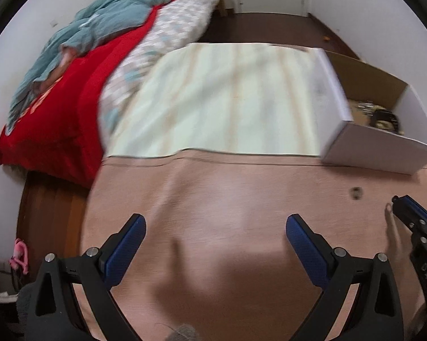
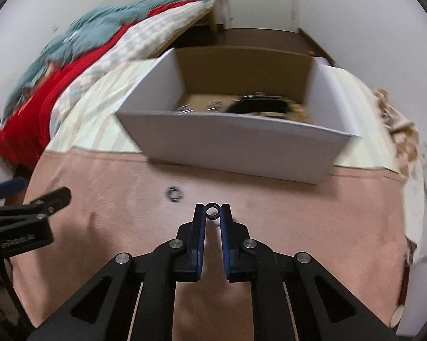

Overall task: Organize jewelry
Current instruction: 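Lower the right tool to a black ring on the mat and grasp it, then grasp the other black ring with the left tool while the right tool holds its ring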

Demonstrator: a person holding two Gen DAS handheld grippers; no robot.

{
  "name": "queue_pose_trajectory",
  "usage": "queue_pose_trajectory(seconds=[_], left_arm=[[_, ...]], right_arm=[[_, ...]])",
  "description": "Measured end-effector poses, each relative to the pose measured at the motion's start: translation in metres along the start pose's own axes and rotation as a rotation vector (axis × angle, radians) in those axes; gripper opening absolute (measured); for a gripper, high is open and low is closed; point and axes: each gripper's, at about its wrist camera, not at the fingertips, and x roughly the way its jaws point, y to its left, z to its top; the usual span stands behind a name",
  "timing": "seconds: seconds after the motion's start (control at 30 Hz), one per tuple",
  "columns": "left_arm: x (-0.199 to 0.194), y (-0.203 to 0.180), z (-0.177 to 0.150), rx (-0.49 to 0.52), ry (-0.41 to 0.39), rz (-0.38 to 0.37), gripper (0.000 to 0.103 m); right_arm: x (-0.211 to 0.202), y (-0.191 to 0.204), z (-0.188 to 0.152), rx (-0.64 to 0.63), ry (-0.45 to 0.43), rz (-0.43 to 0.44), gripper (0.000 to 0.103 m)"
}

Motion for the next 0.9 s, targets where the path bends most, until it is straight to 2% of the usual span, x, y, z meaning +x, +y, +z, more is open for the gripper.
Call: queue_pose_trajectory(seconds=[0.2, 0.4, 0.47, 0.57, 0.63, 0.67, 0.7, 0.77, 0.8, 0.83, 0.87, 0.9], left_arm=[[0.009, -0.056, 0.003, 0.048, 0.032, -0.118, 0.101], [0.012, -0.094, 0.004, 0.109, 0.018, -0.166, 0.098], [0.011, -0.1, 0.004, 0.124, 0.009, -0.166, 0.083], [0.014, -0.107, 0.005, 0.134, 0.02, -0.173, 0.07], [0.016, -0.108, 0.005, 0.129, 0.024, -0.179, 0.063], [0.017, -0.109, 0.005, 0.127, 0.024, -0.183, 0.062], [0.016, -0.109, 0.005, 0.126, 0.021, -0.182, 0.062], [0.017, -0.11, 0.003, 0.126, 0.018, -0.184, 0.06], [0.016, -0.11, 0.002, 0.123, 0.013, -0.188, 0.057], [0.015, -0.11, 0.001, 0.121, 0.009, -0.196, 0.047], [0.014, -0.111, 0.001, 0.121, 0.007, -0.201, 0.043], [0.014, -0.111, 0.003, 0.124, 0.008, -0.201, 0.042]], right_arm=[[-0.034, -0.055, -0.016, 0.116, -0.025, -0.085, 0.011], [-0.044, -0.097, -0.034, 0.201, -0.022, -0.14, 0.01], [-0.043, -0.106, -0.037, 0.214, -0.021, -0.146, 0.01], [-0.043, -0.112, -0.037, 0.226, -0.025, -0.147, 0.01], [-0.043, -0.113, -0.037, 0.231, -0.027, -0.144, 0.01], [-0.043, -0.114, -0.037, 0.232, -0.028, -0.142, 0.002], [-0.042, -0.114, -0.037, 0.233, -0.028, -0.14, 0.0], [-0.041, -0.115, -0.036, 0.239, -0.029, -0.136, 0.0], [-0.041, -0.116, -0.037, 0.24, -0.028, -0.137, 0.0], [-0.041, -0.116, -0.037, 0.243, -0.027, -0.137, 0.0], [-0.04, -0.116, -0.037, 0.244, -0.025, -0.133, 0.0], [-0.039, -0.117, -0.038, 0.247, -0.024, -0.128, 0.0]])
